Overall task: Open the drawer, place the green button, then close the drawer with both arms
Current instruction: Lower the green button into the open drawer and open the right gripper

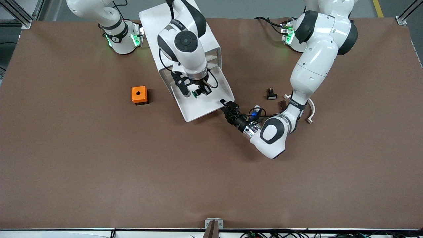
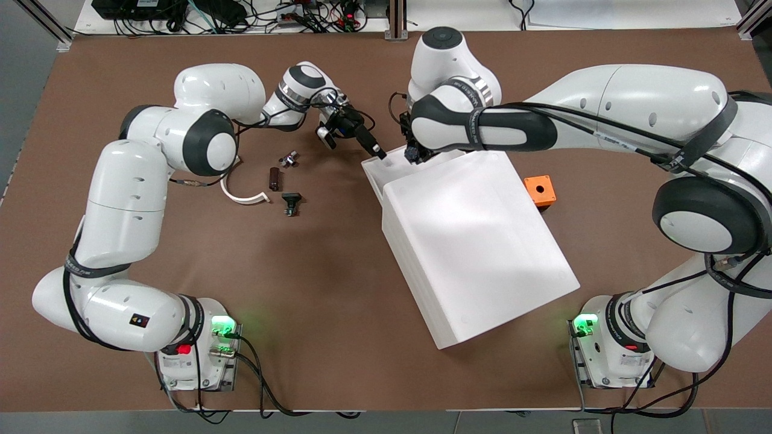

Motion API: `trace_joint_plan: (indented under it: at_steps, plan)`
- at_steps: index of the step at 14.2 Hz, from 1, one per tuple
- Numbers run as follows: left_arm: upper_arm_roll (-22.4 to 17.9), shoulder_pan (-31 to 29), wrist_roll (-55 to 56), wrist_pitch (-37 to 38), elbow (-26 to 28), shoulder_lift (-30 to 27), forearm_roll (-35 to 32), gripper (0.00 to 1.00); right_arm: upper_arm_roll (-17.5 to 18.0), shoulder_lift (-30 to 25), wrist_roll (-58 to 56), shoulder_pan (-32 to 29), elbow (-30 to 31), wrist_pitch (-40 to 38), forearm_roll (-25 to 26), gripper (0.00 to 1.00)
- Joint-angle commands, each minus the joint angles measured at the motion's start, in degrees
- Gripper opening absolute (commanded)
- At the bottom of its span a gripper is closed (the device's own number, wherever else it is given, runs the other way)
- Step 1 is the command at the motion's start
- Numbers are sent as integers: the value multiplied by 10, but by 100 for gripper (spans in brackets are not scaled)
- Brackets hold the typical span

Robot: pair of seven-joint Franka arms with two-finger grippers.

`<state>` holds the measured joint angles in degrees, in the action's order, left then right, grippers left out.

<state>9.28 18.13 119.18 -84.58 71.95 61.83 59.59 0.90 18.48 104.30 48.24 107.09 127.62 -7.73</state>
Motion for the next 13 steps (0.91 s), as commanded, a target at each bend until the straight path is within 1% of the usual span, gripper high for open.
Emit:
trace_joint_plan:
  at_steps: [1,2,4,6,7,9,10,13]
  plan:
    - [1,-1,-65,-1,-27,-6,9,100,-7,12,39,28,14,32,-4,0]
    - [-3,-2,-106,0,-39,-8,7,100,-7,20,49,34,13,39,-3,0]
    - [-18,-1,-202,1,-42,-17,4,100,-6,32,63,41,12,53,-1,0]
    - [-44,6,-288,0,-44,-30,-5,100,-7,42,78,49,8,62,0,0]
    - [-53,8,-340,0,-44,-38,-19,100,-7,50,85,55,4,67,0,0]
    - [-59,7,-434,-4,-44,-53,-60,100,-7,61,88,59,2,74,1,0]
    - [-59,7,-473,-22,-44,-64,-89,100,-7,67,88,63,1,75,1,0]
    - [-59,7,-546,-71,-44,-93,-156,100,-8,86,108,64,-14,77,2,0]
